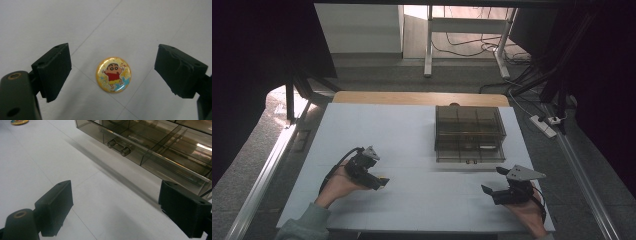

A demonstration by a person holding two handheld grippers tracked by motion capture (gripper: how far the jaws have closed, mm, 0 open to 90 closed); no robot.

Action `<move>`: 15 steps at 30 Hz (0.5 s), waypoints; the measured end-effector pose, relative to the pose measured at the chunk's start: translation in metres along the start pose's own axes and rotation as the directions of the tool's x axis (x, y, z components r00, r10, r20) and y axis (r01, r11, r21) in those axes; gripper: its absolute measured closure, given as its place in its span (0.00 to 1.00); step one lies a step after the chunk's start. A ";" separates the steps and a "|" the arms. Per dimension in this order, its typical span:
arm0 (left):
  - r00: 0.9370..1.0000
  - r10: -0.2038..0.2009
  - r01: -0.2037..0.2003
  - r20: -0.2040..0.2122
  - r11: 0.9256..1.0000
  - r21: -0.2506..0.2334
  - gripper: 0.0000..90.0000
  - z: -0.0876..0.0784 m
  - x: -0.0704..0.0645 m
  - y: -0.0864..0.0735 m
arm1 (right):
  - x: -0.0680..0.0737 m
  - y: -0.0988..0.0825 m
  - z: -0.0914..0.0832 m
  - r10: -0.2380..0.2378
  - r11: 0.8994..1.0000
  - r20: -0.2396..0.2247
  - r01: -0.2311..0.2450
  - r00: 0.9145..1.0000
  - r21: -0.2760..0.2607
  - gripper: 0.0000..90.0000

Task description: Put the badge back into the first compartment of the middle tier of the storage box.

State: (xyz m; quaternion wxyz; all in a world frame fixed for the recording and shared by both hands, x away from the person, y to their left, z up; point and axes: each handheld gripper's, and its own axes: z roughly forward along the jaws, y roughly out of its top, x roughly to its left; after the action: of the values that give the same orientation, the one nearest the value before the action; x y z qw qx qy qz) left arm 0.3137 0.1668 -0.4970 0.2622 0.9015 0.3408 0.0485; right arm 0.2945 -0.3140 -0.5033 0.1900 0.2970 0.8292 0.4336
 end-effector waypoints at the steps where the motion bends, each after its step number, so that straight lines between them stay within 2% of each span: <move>1: 1.000 0.000 0.000 0.000 1.000 0.000 0.16 0.000 0.000 0.000 | 0.000 0.000 0.000 0.000 1.000 -0.002 0.000 1.000 0.001 0.14; 9: 1.000 0.012 -0.012 0.003 0.998 0.056 0.16 0.012 -0.002 -0.002 | 0.000 -0.001 0.000 -0.001 1.000 0.000 0.001 1.000 0.003 0.14; 15: 1.000 0.013 -0.013 0.011 0.998 0.067 0.18 0.014 -0.003 -0.003 | -0.001 -0.001 -0.001 -0.004 1.000 0.000 0.004 1.000 0.011 0.14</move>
State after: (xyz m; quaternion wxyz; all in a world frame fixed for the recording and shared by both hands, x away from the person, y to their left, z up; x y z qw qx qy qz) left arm 0.3133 0.1605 -0.5106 0.2333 0.9122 0.3350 0.0340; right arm 0.2945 -0.3152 -0.5038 0.1892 0.2967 0.8322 0.4285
